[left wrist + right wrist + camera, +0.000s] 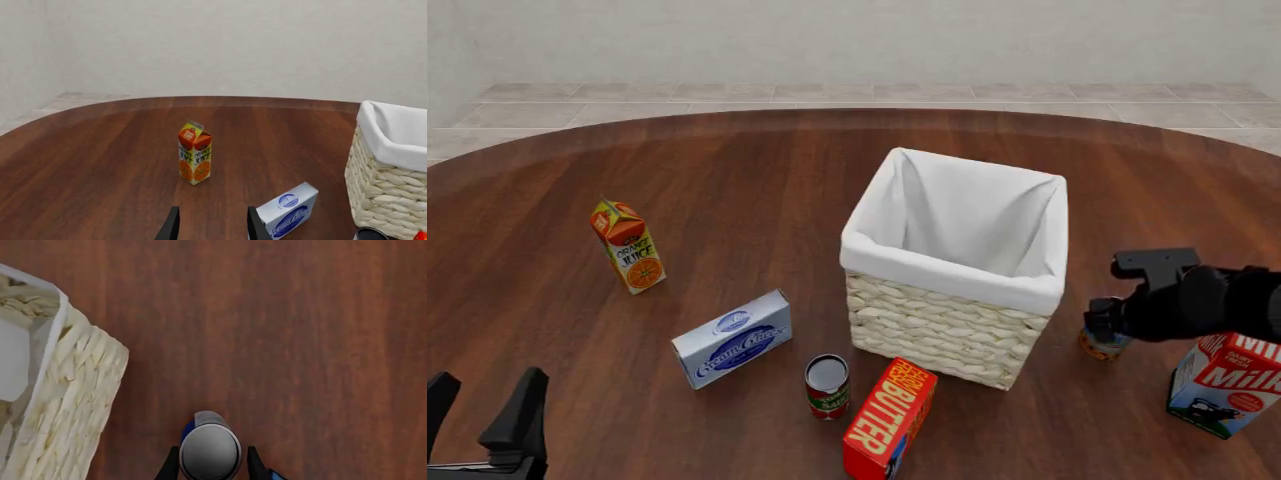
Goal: Pick up the alphabet soup and the tomato sauce, and put them in the basket.
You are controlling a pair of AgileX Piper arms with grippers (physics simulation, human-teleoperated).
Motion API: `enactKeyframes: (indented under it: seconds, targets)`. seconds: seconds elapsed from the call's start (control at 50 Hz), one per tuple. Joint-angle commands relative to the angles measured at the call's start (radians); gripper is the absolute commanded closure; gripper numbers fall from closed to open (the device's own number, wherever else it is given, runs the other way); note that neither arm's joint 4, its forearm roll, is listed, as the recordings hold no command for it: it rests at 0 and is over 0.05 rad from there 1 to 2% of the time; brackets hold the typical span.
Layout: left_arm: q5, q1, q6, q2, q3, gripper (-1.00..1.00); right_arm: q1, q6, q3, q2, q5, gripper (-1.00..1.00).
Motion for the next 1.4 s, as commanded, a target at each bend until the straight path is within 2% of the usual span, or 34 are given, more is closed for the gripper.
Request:
enactKeyframes:
  seconds: [0.02, 0.18, 0.2, 0.72, 1.4]
  targets:
    - [0.0, 0.0, 0.0, 0.0, 0.0, -1.0, 0.0, 0.001, 0.011, 0.01, -0.014, -1.0]
    - [0.0, 0.0, 0.0, 0.0, 0.0, -1.0, 0.014, 0.016, 0.012, 0.01, -0.013, -1.0]
    - [0.0, 0.0, 0.0, 0.0, 0.0, -1.0, 0.005, 0.006, 0.011, 0.01, -0.014, 1.0]
    - [0.0, 0.001, 0.0, -0.001, 0.0, -1.0, 0.028, 0.008, -0.036, -0.024, 0.039, 1.0]
    - [0.0, 0.0, 0.0, 0.0, 0.0, -1.0, 0.016, -0.022, -0.102, -0.106, 0.107, 1.0]
